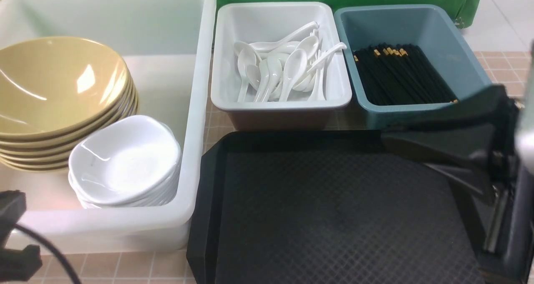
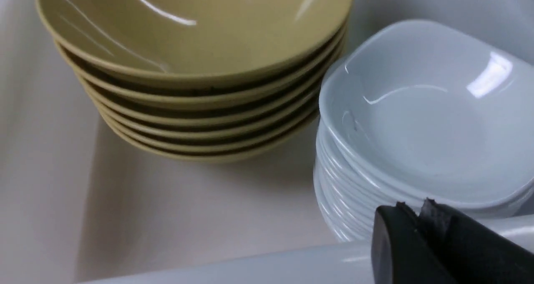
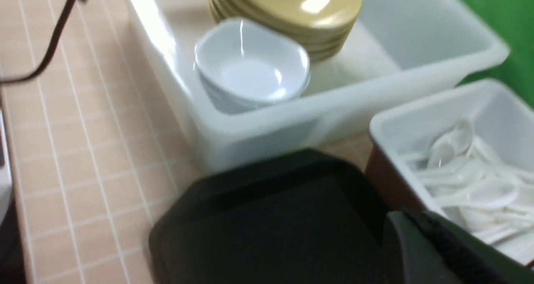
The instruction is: On brown table put chopsticks spoon bowls plates into blue grey white boxes.
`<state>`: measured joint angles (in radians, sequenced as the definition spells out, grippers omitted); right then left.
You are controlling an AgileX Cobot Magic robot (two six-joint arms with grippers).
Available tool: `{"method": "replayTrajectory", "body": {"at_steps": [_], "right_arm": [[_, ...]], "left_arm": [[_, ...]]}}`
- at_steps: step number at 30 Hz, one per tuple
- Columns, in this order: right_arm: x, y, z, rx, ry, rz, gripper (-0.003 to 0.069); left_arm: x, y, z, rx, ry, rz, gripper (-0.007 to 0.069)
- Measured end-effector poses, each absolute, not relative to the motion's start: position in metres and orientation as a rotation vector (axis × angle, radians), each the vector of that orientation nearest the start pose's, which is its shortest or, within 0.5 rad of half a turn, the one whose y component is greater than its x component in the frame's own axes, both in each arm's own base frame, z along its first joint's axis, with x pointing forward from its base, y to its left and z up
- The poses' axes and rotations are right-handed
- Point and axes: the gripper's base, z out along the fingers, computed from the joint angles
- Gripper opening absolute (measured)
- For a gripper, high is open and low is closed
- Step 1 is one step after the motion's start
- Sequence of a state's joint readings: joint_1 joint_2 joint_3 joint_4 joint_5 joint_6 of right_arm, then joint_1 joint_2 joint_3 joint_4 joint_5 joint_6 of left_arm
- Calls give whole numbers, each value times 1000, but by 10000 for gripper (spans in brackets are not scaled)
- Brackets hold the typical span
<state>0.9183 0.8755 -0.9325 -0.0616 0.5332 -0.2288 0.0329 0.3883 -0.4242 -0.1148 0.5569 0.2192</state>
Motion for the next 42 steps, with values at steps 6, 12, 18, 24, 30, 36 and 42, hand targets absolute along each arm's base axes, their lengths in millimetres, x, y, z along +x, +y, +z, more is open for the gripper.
{"method": "replayTrajectory", "body": {"at_steps": [6,12,18,24,30,36,42], "right_arm": [[104,133,373,-1039,1559,427,70],[104,133,374,-1034,1551,429,74],[104,132,374,-1032,1549,430,78],[104,133,373,-1033,1549,430,84],[95,119,361,-1019,1492,413,60],[87,69,326,-687,1477,359,43],[76,24,268,-299,1562,180,43]], "left_arm": [[65,-2,282,108,1794,62,1],[63,-2,282,108,1781,63,1],[63,-2,282,108,1781,63,1],[63,-2,282,108,1781,63,1],[63,-2,282,108,1781,63,1],[63,-2,282,108,1781,63,1],[63,-2,282,108,1781,63,1]]}}
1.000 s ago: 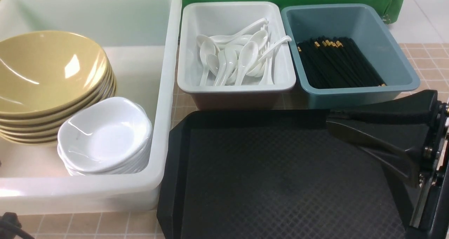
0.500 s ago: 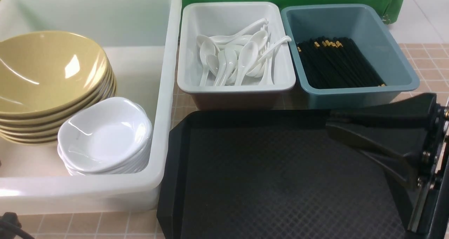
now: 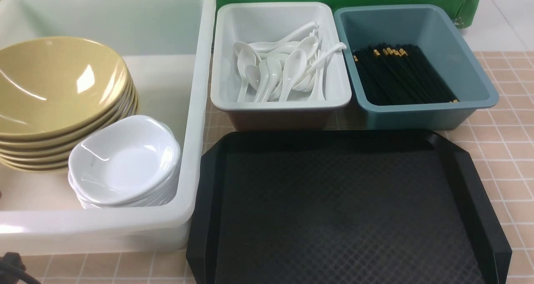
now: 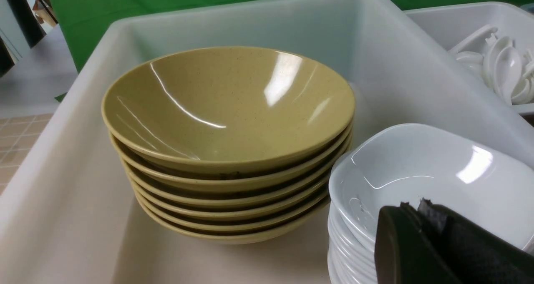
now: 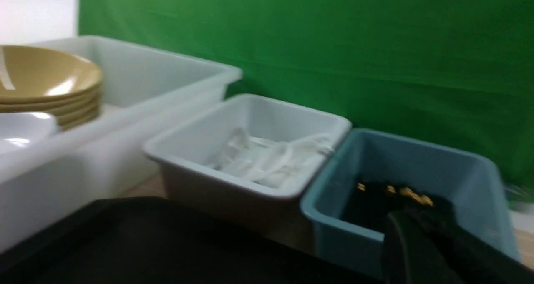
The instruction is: On brown table put chopsticks spoon bowls plates into blue grey white boxes.
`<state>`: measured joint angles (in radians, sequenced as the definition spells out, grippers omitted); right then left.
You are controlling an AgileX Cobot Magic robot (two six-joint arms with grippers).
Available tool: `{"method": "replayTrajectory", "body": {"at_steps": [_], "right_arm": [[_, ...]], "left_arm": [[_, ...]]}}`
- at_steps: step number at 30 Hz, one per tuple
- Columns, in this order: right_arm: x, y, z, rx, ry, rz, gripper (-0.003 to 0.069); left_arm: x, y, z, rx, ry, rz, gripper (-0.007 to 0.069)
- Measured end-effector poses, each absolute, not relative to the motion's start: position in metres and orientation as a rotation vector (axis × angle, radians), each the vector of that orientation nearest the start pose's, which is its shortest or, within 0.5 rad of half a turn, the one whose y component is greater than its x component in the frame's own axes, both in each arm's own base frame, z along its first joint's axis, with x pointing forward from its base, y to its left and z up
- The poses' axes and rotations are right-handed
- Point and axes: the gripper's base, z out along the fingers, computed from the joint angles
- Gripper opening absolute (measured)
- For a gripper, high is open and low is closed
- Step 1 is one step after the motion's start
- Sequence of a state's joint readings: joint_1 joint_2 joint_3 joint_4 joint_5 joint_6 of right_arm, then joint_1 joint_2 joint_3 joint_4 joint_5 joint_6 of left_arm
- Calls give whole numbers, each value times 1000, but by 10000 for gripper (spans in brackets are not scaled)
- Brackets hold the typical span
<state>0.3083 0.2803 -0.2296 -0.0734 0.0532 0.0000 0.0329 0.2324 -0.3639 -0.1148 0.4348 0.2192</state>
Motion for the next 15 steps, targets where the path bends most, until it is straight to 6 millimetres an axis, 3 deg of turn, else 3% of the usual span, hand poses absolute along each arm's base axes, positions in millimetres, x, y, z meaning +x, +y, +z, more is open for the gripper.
{"method": "replayTrajectory", "body": {"at_steps": [1,4,6,8,15], "right_arm": [[76,23,266,-289,1564,171,43],[68,7,228,-117,1604,55,43],[65,4,219,-65,1605,28,43],[59,-2,198,1,1626,-40,43],[54,-6,179,48,1787,-93,43]], "left_arm": [[63,-2,282,108,1781,63,1],[63,-2,282,108,1781,63,1],[63,-2,282,108,1781,63,1],[63,-2,282,108,1781,63,1],[63,-2,282,108,1781,63,1]]}}
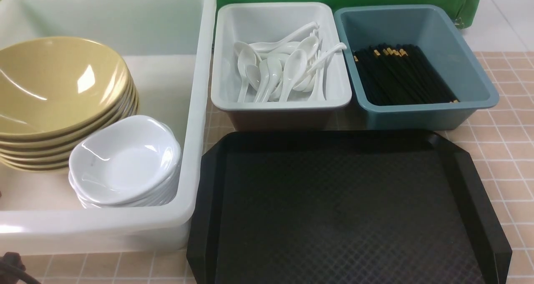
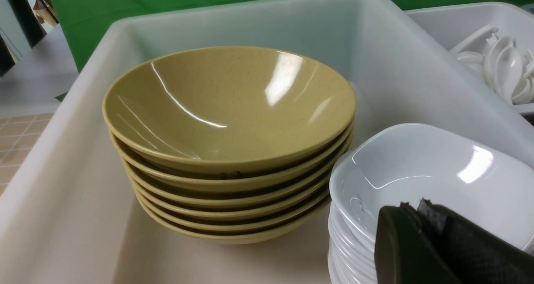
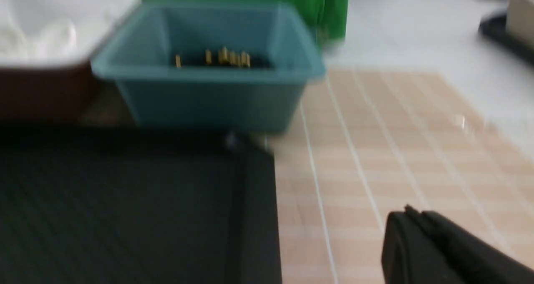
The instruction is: On brown table put chopsticks spoon bowls plates into blue grey white boxes.
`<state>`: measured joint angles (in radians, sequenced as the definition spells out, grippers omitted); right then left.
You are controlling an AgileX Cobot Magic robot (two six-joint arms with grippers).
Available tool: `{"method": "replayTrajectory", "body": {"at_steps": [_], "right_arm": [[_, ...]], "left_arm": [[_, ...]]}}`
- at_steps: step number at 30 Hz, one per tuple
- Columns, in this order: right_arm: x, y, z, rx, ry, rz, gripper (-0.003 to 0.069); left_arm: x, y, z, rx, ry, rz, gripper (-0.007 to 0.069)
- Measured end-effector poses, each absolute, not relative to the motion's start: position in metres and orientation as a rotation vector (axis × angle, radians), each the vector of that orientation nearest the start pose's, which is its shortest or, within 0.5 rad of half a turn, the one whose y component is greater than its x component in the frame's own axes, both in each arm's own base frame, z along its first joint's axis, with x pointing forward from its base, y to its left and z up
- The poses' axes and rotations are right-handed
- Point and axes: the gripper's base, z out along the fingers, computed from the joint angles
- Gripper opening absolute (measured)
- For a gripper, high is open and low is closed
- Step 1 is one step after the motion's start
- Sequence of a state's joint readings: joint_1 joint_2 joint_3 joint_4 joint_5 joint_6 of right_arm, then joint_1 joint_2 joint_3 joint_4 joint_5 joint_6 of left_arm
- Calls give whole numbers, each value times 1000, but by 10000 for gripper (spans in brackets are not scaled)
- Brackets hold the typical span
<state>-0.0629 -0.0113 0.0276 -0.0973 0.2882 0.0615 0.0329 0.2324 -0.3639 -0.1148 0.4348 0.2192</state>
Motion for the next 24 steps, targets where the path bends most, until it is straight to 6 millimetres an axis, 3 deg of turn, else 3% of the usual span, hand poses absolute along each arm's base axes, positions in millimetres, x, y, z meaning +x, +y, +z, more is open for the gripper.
{"method": "replayTrajectory", "body": {"at_steps": [24], "right_arm": [[54,-6,176,57,1814,-91,48]], "left_arm": [[63,-2,281,110,1791,63,1]]}}
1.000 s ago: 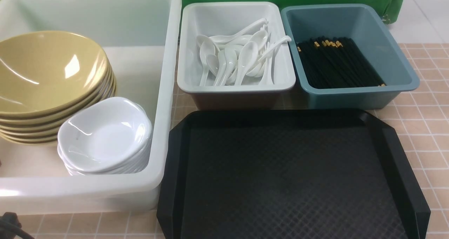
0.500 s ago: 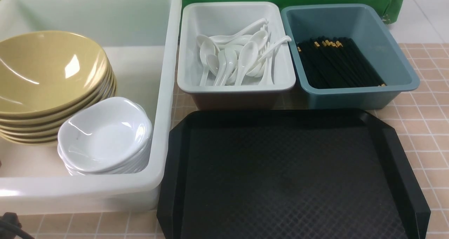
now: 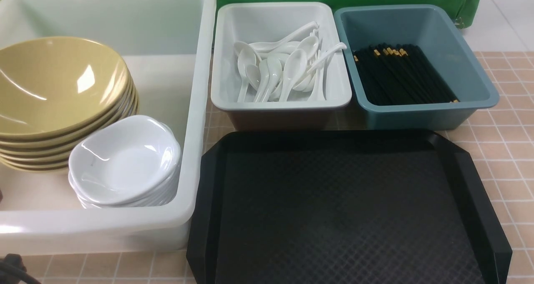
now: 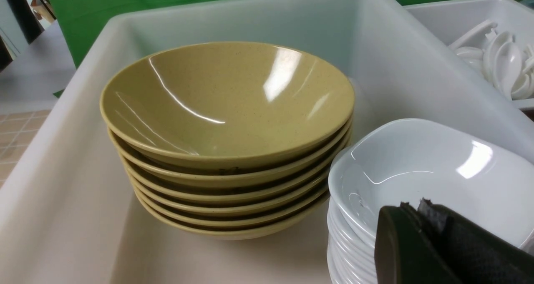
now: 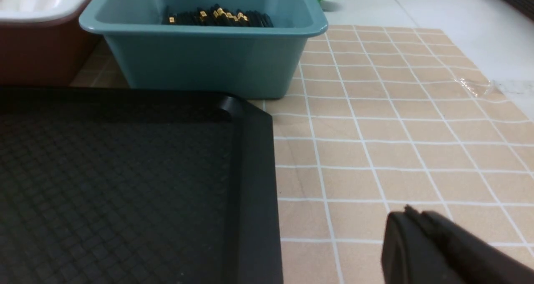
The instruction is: On brown table put chopsticks spoon bowls plates into blue grey white boxes.
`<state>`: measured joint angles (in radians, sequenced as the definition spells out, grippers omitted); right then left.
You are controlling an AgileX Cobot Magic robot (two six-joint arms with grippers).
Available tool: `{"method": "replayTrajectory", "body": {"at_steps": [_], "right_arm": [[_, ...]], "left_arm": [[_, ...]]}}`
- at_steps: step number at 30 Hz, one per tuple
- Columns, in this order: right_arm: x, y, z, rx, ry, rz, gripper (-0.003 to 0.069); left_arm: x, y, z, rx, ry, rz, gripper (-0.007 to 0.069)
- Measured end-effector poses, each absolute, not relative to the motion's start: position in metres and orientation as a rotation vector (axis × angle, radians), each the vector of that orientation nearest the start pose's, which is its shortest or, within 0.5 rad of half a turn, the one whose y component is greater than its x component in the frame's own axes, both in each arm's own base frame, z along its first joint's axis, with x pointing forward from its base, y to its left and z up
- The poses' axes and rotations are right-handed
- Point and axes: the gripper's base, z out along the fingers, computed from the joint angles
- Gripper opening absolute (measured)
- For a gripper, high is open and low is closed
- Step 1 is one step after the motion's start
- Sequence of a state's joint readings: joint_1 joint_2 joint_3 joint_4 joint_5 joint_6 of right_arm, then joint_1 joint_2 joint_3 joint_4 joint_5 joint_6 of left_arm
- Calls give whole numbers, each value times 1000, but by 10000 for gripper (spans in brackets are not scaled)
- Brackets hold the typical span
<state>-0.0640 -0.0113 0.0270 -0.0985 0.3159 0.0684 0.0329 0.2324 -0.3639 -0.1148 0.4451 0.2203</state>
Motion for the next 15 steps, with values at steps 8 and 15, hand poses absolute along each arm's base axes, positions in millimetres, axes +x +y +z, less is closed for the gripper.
{"method": "replayTrajectory", "body": {"at_steps": [8,15], "right_arm": [[54,-6,176,57,1814,-91,48],[54,-6,176,57,1814,-91,48]], "left_arm": [[64,-2,275,108,1794,64,1],[69,2,232,114,1671,140,1]]}}
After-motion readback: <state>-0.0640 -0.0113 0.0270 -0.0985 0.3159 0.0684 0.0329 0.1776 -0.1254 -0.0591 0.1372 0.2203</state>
